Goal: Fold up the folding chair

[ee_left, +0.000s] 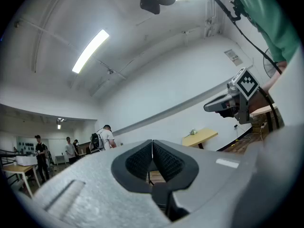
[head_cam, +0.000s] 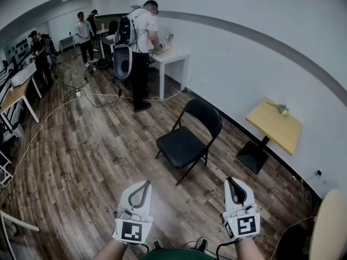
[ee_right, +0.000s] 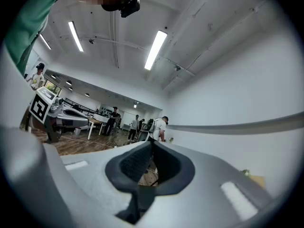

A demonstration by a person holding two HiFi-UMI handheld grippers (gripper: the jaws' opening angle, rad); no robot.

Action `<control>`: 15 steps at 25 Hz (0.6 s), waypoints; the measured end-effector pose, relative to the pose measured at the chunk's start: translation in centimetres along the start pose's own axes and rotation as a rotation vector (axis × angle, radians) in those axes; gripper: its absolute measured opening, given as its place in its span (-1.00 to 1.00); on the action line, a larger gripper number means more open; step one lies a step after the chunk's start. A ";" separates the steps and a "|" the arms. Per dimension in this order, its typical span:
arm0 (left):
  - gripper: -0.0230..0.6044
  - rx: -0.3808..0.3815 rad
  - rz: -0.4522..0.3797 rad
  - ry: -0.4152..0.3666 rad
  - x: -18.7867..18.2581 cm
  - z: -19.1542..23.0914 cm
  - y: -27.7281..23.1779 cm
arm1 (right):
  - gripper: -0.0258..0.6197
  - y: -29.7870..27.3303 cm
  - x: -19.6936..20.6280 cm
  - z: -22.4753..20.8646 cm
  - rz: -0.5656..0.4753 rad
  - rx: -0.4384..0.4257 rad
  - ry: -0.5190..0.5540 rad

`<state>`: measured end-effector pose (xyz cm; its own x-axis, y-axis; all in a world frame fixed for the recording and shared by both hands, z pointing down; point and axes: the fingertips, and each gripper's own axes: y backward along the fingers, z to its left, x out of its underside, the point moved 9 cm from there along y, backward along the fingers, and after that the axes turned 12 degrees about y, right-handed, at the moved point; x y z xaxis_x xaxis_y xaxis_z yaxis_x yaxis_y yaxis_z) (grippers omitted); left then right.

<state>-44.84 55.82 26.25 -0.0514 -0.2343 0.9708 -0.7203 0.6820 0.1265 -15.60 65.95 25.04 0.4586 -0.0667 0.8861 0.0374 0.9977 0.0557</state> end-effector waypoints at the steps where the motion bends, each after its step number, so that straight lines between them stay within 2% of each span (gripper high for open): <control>1: -0.89 0.003 -0.004 0.002 0.2 0.6 0.4 | -0.85 -0.1 -0.3 0.7 0.002 0.004 0.001; 8: -0.89 0.027 -0.015 0.030 1.8 4.9 2.2 | -0.86 -1.1 -2.1 4.5 0.024 0.028 0.018; 15: -0.89 0.042 0.005 0.071 3.9 6.8 1.2 | -0.87 -2.4 -1.6 5.0 0.051 0.043 0.000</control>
<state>-50.59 51.02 28.76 -0.0065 -0.1803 0.9836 -0.7487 0.6530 0.1147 -20.86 63.74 25.74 0.4589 -0.0159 0.8883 -0.0243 0.9992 0.0304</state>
